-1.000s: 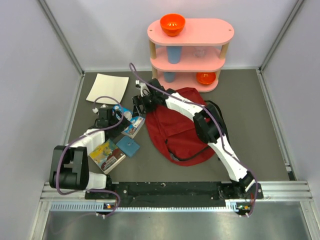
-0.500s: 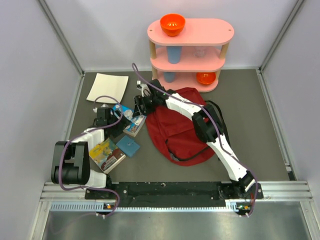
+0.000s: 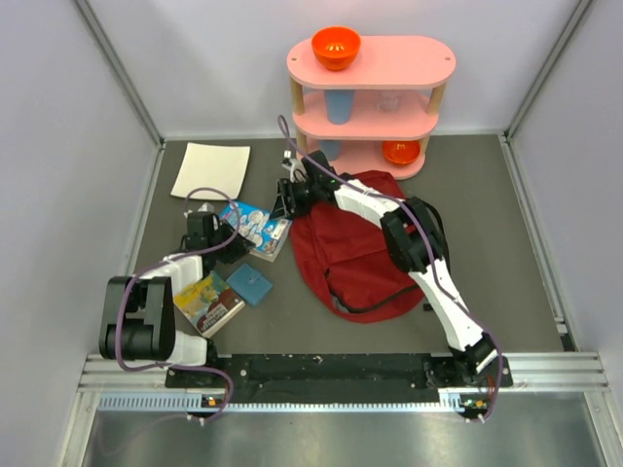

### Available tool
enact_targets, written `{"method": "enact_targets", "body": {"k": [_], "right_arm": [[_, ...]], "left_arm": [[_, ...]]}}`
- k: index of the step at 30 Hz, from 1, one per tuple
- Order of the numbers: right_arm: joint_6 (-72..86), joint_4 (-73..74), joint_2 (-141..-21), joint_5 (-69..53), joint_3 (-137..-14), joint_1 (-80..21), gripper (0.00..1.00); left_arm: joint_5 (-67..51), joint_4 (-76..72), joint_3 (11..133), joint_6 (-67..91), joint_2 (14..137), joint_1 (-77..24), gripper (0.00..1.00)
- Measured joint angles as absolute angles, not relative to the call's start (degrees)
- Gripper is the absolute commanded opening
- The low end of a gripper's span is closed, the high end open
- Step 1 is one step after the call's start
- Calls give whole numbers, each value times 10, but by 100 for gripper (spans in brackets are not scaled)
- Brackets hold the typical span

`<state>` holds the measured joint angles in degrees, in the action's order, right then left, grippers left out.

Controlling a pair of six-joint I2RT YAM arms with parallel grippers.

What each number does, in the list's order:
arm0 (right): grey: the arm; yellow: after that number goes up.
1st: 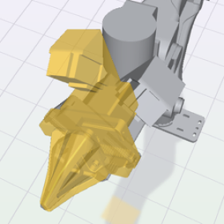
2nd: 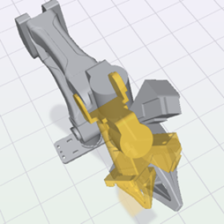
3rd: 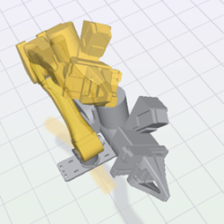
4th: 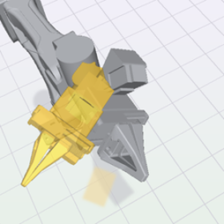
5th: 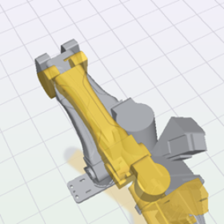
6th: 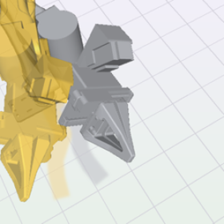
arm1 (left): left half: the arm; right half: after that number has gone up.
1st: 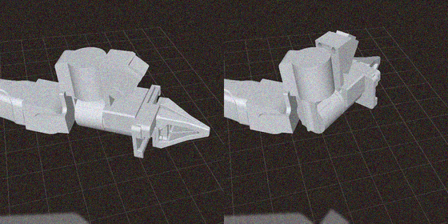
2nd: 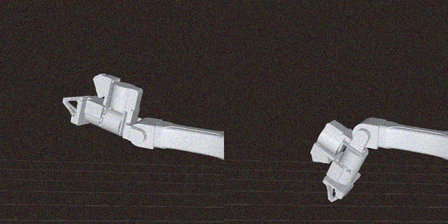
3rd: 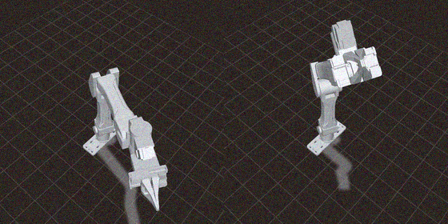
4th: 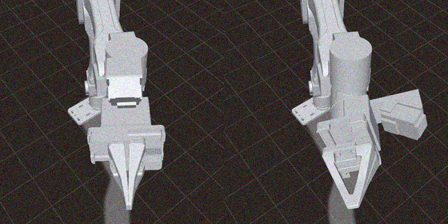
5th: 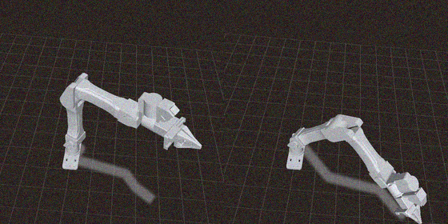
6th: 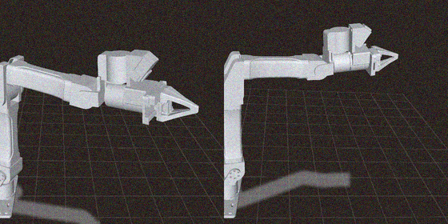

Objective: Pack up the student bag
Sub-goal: Pick up the book from the center of the board.

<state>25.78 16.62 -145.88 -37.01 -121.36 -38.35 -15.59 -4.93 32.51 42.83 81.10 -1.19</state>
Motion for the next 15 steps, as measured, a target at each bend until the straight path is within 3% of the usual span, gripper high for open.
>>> {"method": "enact_targets", "body": {"k": [4, 5, 10, 13, 15], "right_arm": [[278, 122, -1439, -377, -1166, -378, 54], [283, 114, -1436, -378, -1158, -378, 54], [290, 100, -1433, -380, -1147, -378, 54], [290, 95, -1431, -380, -1142, -378, 54], [291, 95, -1429, -383, -1139, -378, 54]], "left_arm": [[-167, -65, 321, 434, 802, -12, 38], [-169, -69, 320, 435, 800, -12, 44], [-180, -88, 317, 443, 796, -12, 43], [-186, -103, 317, 451, 796, -12, 31], [-189, -114, 317, 456, 796, -12, 15]]}}
